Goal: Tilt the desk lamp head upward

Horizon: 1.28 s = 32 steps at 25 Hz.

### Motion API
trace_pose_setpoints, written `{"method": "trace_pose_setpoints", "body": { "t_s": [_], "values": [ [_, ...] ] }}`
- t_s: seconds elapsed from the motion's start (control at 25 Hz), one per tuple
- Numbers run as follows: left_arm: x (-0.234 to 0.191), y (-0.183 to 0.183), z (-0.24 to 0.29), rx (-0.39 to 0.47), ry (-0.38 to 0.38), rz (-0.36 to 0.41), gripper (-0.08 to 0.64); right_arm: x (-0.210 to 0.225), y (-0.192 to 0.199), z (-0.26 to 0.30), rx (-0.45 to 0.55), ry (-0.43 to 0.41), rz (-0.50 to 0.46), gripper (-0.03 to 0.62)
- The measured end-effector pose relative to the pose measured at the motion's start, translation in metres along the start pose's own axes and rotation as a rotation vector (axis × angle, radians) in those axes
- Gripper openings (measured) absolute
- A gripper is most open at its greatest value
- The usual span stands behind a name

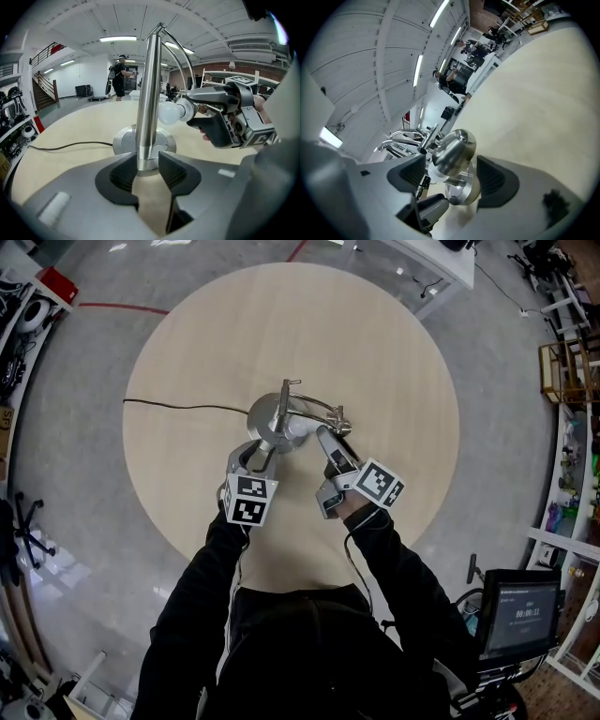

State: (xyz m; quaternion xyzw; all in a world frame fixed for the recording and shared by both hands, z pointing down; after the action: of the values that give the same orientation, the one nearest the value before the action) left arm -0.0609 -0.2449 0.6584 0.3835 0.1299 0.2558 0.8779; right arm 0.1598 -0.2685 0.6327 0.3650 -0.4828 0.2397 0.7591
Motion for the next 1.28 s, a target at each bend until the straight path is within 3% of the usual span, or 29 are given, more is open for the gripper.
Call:
{"method": "trace_pose_setpoints", "body": {
  "t_s": [0.76, 1.28],
  "values": [
    [0.003, 0.006, 0.008, -0.032, -0.003, 0.019, 0.150, -0.004, -0.008, -0.005, 0.017, 0.061, -0.070, 0.291],
    [-0.001, 0.011, 0.022, -0.036, -0.005, 0.030, 0.152, -0.012, -0.029, -0.016, 0.080, 0.140, -0.221, 0.286]
  ]
}}
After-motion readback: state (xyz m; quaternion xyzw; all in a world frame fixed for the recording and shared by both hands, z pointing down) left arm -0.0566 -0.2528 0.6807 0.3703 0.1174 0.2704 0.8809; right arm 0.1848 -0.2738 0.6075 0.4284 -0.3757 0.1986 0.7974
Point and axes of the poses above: the fingertips, and each gripper's own axes: z forward along the fingers, x to its right, y out of its underside, the point moved 9 cm from there along -z, backward along the fingers, and after that the axes turned 5 degrees about z, right-handed, at the moved point
